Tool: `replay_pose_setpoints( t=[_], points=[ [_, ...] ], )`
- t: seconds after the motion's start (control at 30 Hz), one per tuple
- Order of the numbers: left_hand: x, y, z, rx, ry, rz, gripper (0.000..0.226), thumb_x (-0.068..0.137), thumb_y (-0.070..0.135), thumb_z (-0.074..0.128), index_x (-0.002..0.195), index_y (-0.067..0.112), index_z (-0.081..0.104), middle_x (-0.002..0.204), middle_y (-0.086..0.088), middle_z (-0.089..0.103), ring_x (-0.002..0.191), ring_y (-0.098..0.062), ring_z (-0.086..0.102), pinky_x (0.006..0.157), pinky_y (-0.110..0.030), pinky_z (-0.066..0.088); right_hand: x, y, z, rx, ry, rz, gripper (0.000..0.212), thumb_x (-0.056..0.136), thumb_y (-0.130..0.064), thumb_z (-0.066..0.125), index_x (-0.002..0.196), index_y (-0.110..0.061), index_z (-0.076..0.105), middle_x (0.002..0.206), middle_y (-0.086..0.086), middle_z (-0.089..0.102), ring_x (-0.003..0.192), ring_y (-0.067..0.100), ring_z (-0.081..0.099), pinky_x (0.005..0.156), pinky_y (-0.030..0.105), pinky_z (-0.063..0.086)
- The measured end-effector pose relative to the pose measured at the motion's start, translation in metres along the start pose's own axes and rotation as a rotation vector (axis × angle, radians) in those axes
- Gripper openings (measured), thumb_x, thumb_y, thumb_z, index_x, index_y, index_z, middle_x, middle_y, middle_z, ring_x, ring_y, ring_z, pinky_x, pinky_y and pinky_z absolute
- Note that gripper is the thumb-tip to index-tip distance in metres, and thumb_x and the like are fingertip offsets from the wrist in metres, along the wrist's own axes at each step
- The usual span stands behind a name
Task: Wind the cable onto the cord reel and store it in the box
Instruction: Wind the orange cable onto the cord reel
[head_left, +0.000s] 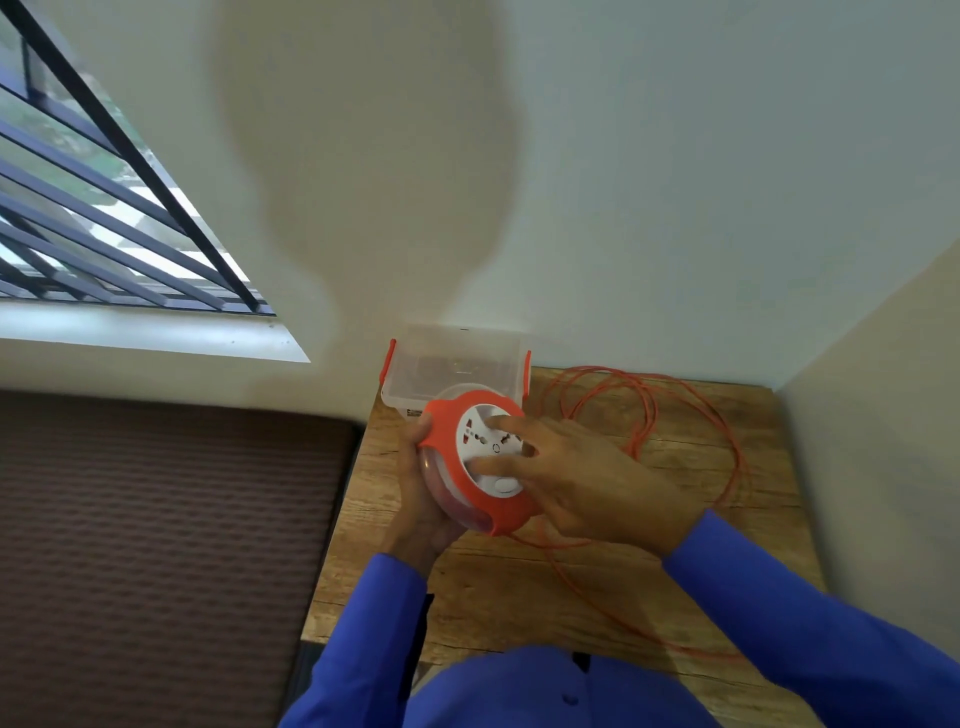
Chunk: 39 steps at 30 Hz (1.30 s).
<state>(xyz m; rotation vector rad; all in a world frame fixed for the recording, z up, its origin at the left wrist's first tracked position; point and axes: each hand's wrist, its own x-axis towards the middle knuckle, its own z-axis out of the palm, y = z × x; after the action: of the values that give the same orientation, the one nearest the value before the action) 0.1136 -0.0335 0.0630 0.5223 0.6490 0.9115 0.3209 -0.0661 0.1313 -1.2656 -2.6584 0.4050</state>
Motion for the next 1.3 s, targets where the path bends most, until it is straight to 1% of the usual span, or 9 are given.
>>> replay_pose_setpoints(
  t=[0.13,0.27,0.37,0.47,0.63,0.77,0.9,1.1,1.3],
  points=[
    [-0.001,0.001,0.004,-0.025,-0.07,-0.07,0.079,0.075,0.077,0.077,0.129,0.02,0.08,0.126,-0.019,0.078,0.112,-0.038,0.076,0.086,-0.059,0.064,0.004,0.007,-0.008,-0.249,-0.078,-0.082,0.071,0.094,-0.036,0.078,0.154,-0.047,0.042,0.168,0.015,0.038,0.139,0.037,0.054,0.1,0.047,0.053],
    [-0.002,0.0,0.011,-0.025,-0.127,-0.094,0.089,0.075,0.076,0.077,0.141,0.015,0.072,0.139,-0.025,0.069,0.123,-0.046,0.066,0.099,-0.069,0.05,0.011,0.008,-0.01,-0.047,0.136,0.101,0.062,0.09,-0.068,0.061,0.145,-0.04,0.061,0.109,-0.002,0.079,0.089,0.018,0.075,0.072,0.025,0.055],
    [0.003,-0.001,0.016,0.036,-0.085,-0.019,0.087,0.07,0.074,0.082,0.134,0.015,0.077,0.129,-0.022,0.074,0.115,-0.042,0.07,0.096,-0.06,0.055,0.025,0.003,-0.006,0.197,0.261,0.475,0.06,0.085,-0.087,0.051,0.09,-0.032,0.076,0.061,-0.011,0.068,0.051,0.003,0.063,0.051,0.012,0.036],
    [0.004,-0.005,0.02,0.079,-0.03,0.045,0.079,0.069,0.076,0.08,0.124,0.019,0.083,0.117,-0.015,0.08,0.106,-0.033,0.076,0.089,-0.048,0.063,0.035,0.003,0.0,0.197,0.253,0.637,0.071,0.098,-0.075,0.046,0.05,-0.023,0.049,0.044,-0.008,0.047,0.038,0.007,0.044,0.044,0.021,0.034],
    [0.002,-0.006,0.01,0.008,0.002,0.09,0.075,0.079,0.075,0.073,0.127,0.018,0.081,0.12,-0.014,0.081,0.109,-0.031,0.078,0.087,-0.045,0.065,0.021,-0.006,0.007,0.146,0.335,0.436,0.028,0.108,-0.046,0.052,0.121,-0.024,0.065,0.102,-0.006,0.075,0.073,0.01,0.068,0.058,0.028,0.057],
    [0.007,-0.003,0.011,-0.042,0.018,0.074,0.074,0.081,0.073,0.071,0.127,0.015,0.081,0.12,-0.016,0.081,0.109,-0.033,0.078,0.087,-0.047,0.065,0.005,0.003,0.01,0.082,0.119,0.078,0.049,0.106,-0.032,0.048,0.153,-0.04,0.041,0.156,0.005,0.042,0.123,0.021,0.06,0.079,0.032,0.065],
    [0.012,-0.01,0.013,-0.062,0.003,0.032,0.08,0.081,0.075,0.069,0.13,0.013,0.079,0.124,-0.02,0.078,0.114,-0.038,0.076,0.091,-0.053,0.063,0.001,0.012,-0.004,-0.036,0.036,0.08,0.055,0.107,-0.031,0.05,0.156,-0.052,0.034,0.163,0.004,0.04,0.139,0.026,0.054,0.103,0.043,0.059],
    [0.015,-0.015,0.012,-0.095,0.023,-0.016,0.081,0.086,0.078,0.055,0.128,0.014,0.081,0.123,-0.021,0.079,0.112,-0.039,0.076,0.09,-0.056,0.063,0.003,0.009,-0.013,-0.222,0.09,0.052,0.055,0.099,-0.036,0.067,0.149,-0.047,0.047,0.137,0.006,0.067,0.11,0.027,0.072,0.068,0.03,0.051],
    [0.01,-0.006,0.0,-0.17,-0.085,-0.129,0.087,0.089,0.08,0.054,0.142,0.012,0.07,0.134,-0.025,0.072,0.118,-0.044,0.072,0.091,-0.067,0.057,-0.002,0.011,-0.011,-0.351,-0.029,-0.079,0.079,0.084,-0.032,0.088,0.149,-0.045,0.046,0.157,0.014,0.05,0.121,0.03,0.064,0.086,0.041,0.058]
  ],
)
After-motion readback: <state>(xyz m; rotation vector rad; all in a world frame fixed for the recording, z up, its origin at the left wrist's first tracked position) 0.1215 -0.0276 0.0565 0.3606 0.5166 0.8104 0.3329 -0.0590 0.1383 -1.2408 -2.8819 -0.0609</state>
